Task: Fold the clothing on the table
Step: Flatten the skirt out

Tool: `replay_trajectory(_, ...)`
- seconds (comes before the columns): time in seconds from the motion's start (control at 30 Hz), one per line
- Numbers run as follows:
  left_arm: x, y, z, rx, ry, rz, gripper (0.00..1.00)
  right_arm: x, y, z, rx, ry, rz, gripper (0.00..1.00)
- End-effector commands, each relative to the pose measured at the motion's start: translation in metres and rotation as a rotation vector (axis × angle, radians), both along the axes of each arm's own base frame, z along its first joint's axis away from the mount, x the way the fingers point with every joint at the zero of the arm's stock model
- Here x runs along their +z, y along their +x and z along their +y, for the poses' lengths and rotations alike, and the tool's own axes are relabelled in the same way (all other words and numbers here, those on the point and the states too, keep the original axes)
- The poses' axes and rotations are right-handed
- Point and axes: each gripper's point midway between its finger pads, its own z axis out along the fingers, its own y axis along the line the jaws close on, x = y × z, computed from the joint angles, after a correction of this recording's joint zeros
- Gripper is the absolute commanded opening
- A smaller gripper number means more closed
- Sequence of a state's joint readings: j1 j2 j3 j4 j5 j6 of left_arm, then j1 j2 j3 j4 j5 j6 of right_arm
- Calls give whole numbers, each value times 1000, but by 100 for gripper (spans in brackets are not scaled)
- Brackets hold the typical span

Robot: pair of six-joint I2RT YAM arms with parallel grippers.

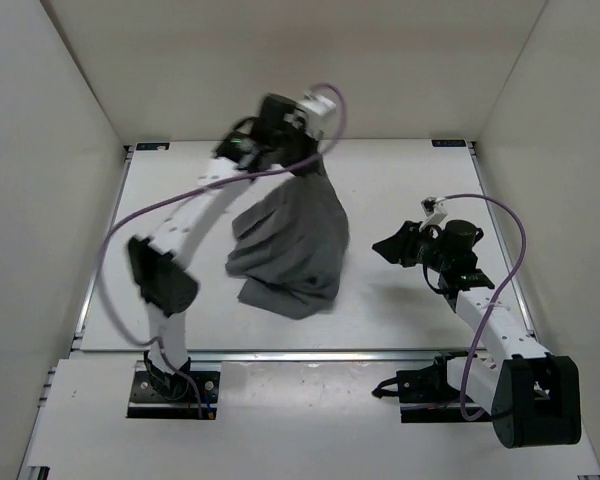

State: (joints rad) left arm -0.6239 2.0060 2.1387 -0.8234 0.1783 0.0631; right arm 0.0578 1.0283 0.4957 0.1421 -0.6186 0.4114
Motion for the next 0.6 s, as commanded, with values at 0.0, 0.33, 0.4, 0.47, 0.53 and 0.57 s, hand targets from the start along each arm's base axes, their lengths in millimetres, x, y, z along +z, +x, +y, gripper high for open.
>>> replay_trajectory(0.0, 146, -70, 69, 33, -243, -150, 0, 45, 1, 17, 123, 31, -219, 37)
replay_trajectory(0.33, 72, -142, 182, 370, -326, 67, 0, 57, 13, 59, 288, 42, -251, 44)
replay_trajectory(0.4, 28, -154, 186, 420, -302, 209, 0, 61, 17, 68, 317, 41, -257, 44)
replay_trajectory(0.47, -26, -171, 195, 492, -235, 334, 0, 58, 16, 81, 357, 35, -251, 44)
replay_trajectory(0.53, -50, -179, 204, 547, -213, 356, 0, 64, 19, 97, 405, 24, -255, 44)
replay_trajectory(0.57, -61, -183, 210, 575, -207, 364, 0, 49, 23, 101, 413, 4, -210, 43)
